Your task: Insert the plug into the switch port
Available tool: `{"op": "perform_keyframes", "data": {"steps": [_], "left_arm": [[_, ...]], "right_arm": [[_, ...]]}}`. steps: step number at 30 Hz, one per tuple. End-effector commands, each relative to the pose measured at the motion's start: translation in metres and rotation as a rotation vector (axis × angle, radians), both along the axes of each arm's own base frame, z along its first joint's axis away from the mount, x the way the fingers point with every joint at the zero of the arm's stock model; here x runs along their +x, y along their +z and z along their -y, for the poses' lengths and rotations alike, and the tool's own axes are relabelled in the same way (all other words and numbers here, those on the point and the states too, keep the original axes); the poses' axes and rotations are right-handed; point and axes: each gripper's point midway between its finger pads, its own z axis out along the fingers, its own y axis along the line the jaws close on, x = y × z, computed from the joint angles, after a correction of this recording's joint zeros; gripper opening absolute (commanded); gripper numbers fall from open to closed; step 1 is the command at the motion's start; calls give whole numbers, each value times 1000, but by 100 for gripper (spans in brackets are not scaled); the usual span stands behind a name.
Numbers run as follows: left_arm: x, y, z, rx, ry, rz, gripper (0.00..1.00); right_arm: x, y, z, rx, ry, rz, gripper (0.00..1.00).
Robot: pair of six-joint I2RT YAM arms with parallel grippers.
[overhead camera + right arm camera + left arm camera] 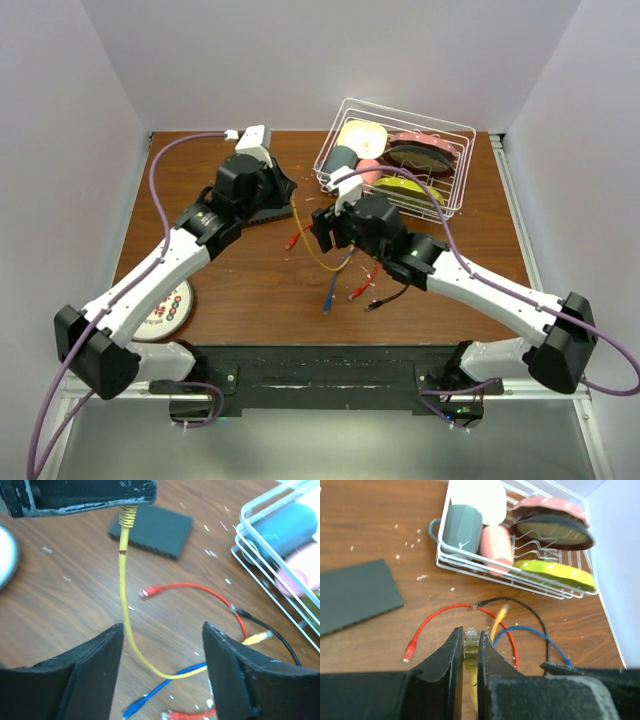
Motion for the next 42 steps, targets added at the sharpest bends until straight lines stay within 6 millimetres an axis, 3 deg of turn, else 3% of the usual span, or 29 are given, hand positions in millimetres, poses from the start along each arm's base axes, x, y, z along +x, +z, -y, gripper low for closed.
{"op": "perform_keyframes", "data": {"steps": [1, 7, 11, 19, 27, 36, 42], "left_arm": [[-8, 42, -2, 19, -126, 169, 0], [-37, 78, 9, -33, -306, 351, 0], [-60, 103, 16, -105, -404, 471, 0], [-94, 133, 24, -197, -540, 602, 0], [-110, 142, 30, -224, -619, 639, 0], [-108, 142, 29, -224, -609, 637, 0], [-105, 139, 29, -219, -599, 629, 0]], "right_arm": [[-1, 68, -7, 255, 169, 41, 72], [-13, 102, -10, 437, 405, 38, 81], [-36, 116, -26, 490, 593, 34, 82], [-53, 125, -35, 582, 731, 35, 88], [-55, 145, -31, 696, 782, 41, 81], [-37, 144, -37, 747, 764, 11, 71], [-41, 155, -38, 798, 816, 24, 59]]}}
